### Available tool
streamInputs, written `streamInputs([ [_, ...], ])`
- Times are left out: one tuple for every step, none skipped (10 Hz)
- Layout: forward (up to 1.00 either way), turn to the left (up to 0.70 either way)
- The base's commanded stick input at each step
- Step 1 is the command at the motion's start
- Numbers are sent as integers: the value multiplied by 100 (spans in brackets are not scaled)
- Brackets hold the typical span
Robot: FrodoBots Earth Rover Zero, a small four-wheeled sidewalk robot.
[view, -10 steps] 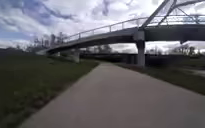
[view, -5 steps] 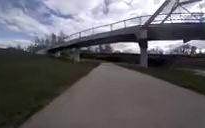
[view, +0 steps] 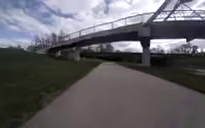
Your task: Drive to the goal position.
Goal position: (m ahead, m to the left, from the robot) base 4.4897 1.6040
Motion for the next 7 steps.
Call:
streamInputs([
  [100, 0],
  [100, 0],
  [100, -1],
  [100, -1],
  [100, -3],
  [100, -7],
  [100, -6],
])
